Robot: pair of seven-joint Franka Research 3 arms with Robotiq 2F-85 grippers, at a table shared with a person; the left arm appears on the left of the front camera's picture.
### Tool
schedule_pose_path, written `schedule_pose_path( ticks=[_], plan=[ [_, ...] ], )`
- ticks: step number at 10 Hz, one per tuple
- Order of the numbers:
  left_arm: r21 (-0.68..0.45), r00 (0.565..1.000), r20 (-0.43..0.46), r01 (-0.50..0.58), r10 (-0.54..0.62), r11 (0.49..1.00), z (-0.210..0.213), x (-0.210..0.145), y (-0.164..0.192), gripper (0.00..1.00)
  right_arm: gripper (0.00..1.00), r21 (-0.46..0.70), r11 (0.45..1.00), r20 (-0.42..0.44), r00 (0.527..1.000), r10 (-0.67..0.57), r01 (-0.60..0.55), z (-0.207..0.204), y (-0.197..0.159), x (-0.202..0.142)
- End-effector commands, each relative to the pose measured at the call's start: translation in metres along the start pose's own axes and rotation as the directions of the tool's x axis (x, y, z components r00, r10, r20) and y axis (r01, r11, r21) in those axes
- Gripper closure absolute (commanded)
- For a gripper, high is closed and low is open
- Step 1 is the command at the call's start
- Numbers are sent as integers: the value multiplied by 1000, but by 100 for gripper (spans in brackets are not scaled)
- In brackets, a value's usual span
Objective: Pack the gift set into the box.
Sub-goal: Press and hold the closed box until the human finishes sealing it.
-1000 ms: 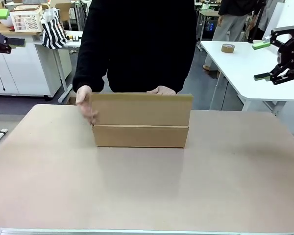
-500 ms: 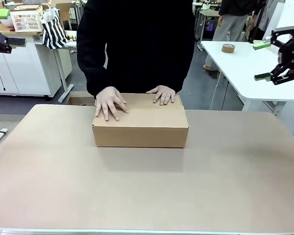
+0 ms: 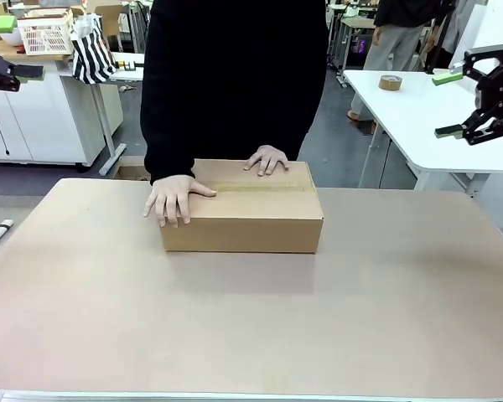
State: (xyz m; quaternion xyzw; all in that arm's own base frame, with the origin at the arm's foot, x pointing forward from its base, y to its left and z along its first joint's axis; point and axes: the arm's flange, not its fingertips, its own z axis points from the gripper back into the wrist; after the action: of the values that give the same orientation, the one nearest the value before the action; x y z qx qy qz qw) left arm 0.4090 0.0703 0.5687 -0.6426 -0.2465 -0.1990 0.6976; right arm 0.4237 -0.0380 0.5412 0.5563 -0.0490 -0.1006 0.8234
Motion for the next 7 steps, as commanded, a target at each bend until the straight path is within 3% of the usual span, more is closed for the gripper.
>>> schedule_pose_path(
  ticks=[1,7],
  plan=[
    [10,1000,-6,-8,8,1000,-1,-3,-2,0,0,-11,1000,7,1000,11,-11,0,-1,0],
    [10,1000,-6,-8,8,1000,-1,-3,-2,0,0,-11,1000,7,1000,11,-11,0,-1,0]
  ],
)
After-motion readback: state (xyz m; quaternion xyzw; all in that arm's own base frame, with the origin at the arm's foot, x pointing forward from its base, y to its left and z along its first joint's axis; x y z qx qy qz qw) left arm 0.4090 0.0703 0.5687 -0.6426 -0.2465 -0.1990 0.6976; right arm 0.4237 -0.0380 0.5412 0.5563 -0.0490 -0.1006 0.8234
